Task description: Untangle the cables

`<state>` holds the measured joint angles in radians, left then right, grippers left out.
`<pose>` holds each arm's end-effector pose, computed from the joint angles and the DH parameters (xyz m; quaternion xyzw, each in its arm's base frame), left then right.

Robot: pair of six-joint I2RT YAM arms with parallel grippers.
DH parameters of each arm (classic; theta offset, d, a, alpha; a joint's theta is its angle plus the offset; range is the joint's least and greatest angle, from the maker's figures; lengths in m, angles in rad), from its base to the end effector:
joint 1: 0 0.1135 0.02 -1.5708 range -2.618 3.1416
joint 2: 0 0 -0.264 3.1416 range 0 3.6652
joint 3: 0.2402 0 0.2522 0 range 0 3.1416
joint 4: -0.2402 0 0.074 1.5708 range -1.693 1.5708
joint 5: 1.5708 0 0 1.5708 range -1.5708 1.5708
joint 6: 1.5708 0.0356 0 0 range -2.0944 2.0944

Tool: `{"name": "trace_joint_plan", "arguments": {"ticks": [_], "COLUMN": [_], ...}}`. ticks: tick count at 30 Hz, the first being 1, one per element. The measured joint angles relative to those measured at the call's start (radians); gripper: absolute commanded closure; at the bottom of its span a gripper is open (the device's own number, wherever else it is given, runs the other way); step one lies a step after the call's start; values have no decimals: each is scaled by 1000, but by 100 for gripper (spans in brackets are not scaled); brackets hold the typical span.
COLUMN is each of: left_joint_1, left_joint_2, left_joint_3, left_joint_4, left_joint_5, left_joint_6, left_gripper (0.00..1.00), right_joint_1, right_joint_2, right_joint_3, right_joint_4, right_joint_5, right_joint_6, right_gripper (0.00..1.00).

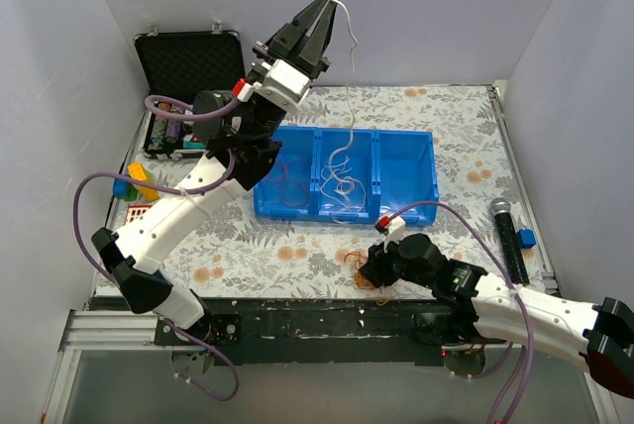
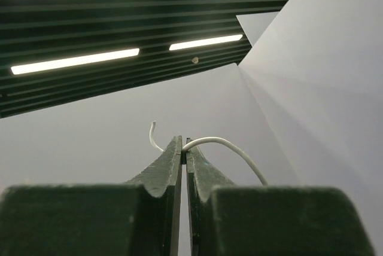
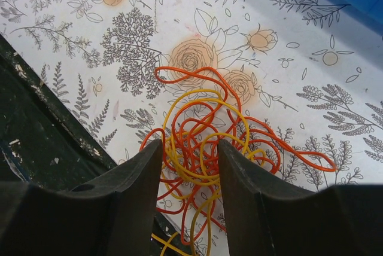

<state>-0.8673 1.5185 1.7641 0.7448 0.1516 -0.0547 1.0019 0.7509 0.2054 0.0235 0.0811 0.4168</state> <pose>0.1829 -0.2239 0.5862 0.1794 0.2334 -0.4444 0.8461 0.0899 0.1353 0.1632 -0.2300 0.8340 0.2992 0.4025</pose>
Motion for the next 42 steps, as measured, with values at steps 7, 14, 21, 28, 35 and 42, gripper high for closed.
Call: {"name": "trace_joint_plan", "arguments": {"ticks": [7, 14, 21, 28, 35, 42], "left_joint_1": [0, 0, 5, 35, 72, 74], "left_joint_2": [0, 27, 110, 163, 190, 261], "left_joint_3": [-63, -69, -69, -84, -65, 62], "left_joint_4": [17, 48, 76, 80, 108, 145], "left_joint_5": [-19, -40, -63, -90, -104, -72], "left_joint_6": [10, 15, 15, 17, 17, 29], "left_gripper": [98, 98, 98, 97, 97, 98], "right_joint_1": [0, 0, 0, 0, 0, 0], "right_joint_2": [-41, -89, -122, -151, -161, -168], "right_joint_3": [0, 0, 0, -1, -5, -5], "right_joint_4": [-6, -30, -31, -54, -77, -78], "right_joint_5": [10, 32, 51, 62, 70, 71], "right_joint_6": [6, 26, 38, 47, 49, 49], "right_gripper": [54, 55, 55, 55, 56, 55]}}
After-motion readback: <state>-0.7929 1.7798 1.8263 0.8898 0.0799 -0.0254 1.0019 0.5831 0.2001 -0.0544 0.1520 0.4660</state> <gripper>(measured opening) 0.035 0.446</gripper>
